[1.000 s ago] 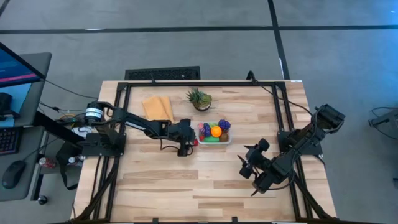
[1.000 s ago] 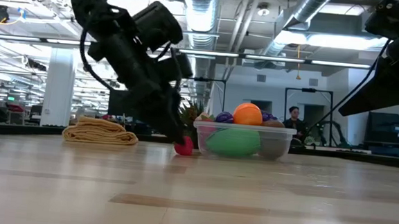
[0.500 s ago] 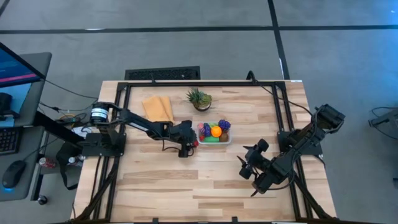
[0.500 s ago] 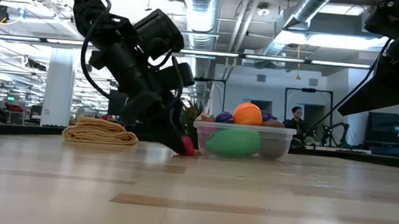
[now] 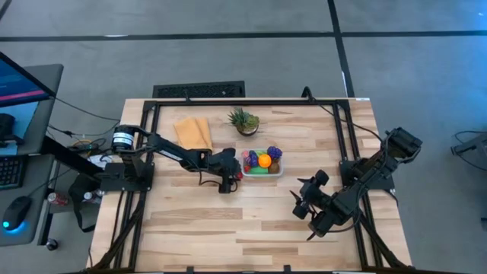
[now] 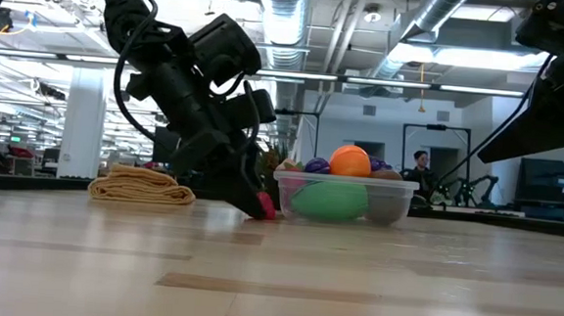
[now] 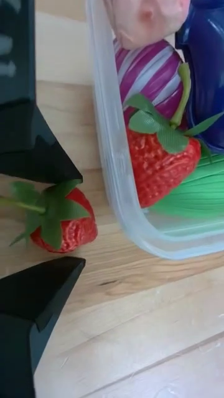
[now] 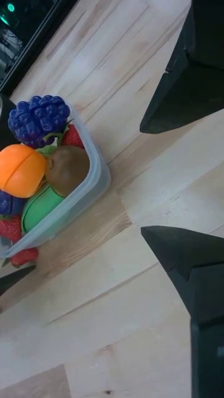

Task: Pick and placing Produce into tupperware
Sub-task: Put the red strawberry into the transparent container

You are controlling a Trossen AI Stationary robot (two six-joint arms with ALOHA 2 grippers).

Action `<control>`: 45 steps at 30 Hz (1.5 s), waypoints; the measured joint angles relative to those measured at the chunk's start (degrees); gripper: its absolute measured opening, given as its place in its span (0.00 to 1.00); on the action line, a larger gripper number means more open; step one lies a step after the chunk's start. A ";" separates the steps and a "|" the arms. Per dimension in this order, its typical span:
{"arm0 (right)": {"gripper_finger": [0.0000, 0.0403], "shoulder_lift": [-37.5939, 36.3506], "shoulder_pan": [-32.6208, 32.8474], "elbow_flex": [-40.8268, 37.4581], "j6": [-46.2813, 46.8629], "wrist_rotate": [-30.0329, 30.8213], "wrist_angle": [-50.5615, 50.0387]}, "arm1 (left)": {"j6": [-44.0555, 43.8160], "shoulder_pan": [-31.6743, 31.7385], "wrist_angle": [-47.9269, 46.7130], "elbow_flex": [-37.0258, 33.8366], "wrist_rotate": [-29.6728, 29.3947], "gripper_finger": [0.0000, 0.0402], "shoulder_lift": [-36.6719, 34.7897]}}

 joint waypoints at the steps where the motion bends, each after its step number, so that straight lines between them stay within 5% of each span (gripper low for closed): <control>1: 0.62 0.00 0.00 0.00 -0.01 0.00 0.00 | 0.00 0.00 0.00 0.00 0.17 0.47 0.01; 11: 0.62 0.00 0.00 0.00 0.02 -0.02 0.00 | -0.02 0.00 0.04 0.00 0.47 0.36 0.03; 32: 0.62 0.00 0.00 0.00 0.02 -0.11 -0.02 | -0.52 -0.01 -1.39 0.06 -1.04 0.36 -0.15; 45: 0.62 0.00 0.00 0.00 0.02 -0.11 -0.04 | -0.54 -0.07 -10.57 -0.09 -9.72 0.36 -6.77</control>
